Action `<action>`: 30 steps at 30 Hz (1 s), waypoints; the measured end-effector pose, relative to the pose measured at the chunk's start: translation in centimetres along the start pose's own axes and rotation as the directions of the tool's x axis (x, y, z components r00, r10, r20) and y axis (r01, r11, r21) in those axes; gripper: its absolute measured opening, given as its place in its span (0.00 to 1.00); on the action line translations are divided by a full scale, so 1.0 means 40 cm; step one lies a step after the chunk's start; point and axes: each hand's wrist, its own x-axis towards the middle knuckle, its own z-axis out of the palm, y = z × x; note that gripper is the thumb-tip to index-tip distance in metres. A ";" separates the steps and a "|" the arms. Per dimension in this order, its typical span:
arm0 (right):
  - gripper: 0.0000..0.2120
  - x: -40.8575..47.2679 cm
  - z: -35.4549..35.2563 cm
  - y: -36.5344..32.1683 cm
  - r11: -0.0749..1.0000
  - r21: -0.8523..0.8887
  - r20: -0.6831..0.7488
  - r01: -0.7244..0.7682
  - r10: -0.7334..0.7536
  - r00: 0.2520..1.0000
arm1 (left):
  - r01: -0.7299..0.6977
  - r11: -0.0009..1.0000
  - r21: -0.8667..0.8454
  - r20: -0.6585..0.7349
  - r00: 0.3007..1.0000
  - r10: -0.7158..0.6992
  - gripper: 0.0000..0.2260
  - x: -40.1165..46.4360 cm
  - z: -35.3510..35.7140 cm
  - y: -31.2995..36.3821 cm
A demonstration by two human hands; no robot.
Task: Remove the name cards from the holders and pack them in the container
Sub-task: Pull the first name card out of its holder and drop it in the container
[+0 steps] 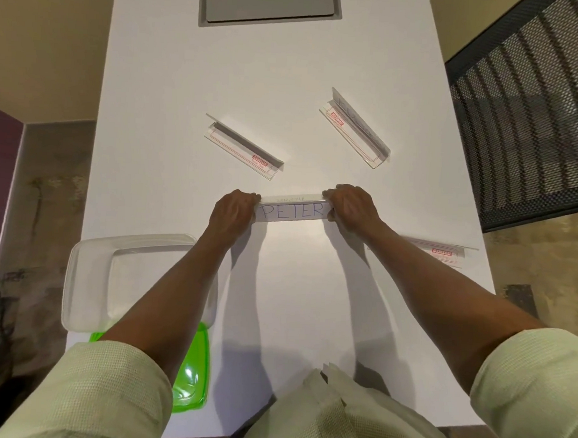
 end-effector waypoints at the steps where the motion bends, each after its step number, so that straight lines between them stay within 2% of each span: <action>1: 0.18 0.000 0.000 -0.002 1.000 -0.001 -0.009 -0.006 0.006 1.000 | 0.004 1.000 -0.004 0.008 1.000 -0.004 0.15 0.002 -0.002 0.001; 5: 0.11 0.002 -0.004 -0.007 0.999 -0.042 -0.001 -0.007 0.007 1.000 | 0.015 1.000 0.005 0.036 0.999 -0.015 0.15 0.006 -0.008 0.006; 8: 0.15 0.006 0.001 0.000 1.000 -0.027 0.001 -0.009 0.009 1.000 | 0.014 1.000 0.016 0.025 1.000 -0.015 0.12 0.003 -0.011 0.009; 15: 0.11 -0.011 -0.016 0.013 0.996 -0.089 -0.030 0.031 -0.034 0.999 | 0.018 1.000 0.010 0.051 0.999 -0.018 0.13 -0.008 -0.036 0.017; 22: 0.10 -0.018 -0.098 0.002 0.998 -0.028 -0.108 0.048 -0.051 0.993 | -0.001 1.000 -0.011 -0.059 0.998 0.001 0.14 -0.046 -0.124 0.037; 26: 0.12 -0.034 -0.149 -0.012 0.995 -0.076 -0.141 0.066 -0.076 0.987 | -0.020 1.000 0.014 -0.107 0.994 0.021 0.14 -0.077 -0.182 0.052; 30: 0.10 -0.053 -0.218 -0.038 0.989 -0.136 -0.179 0.065 -0.089 0.980 | -0.024 0.999 0.029 -0.148 0.989 0.028 0.15 -0.106 -0.248 0.063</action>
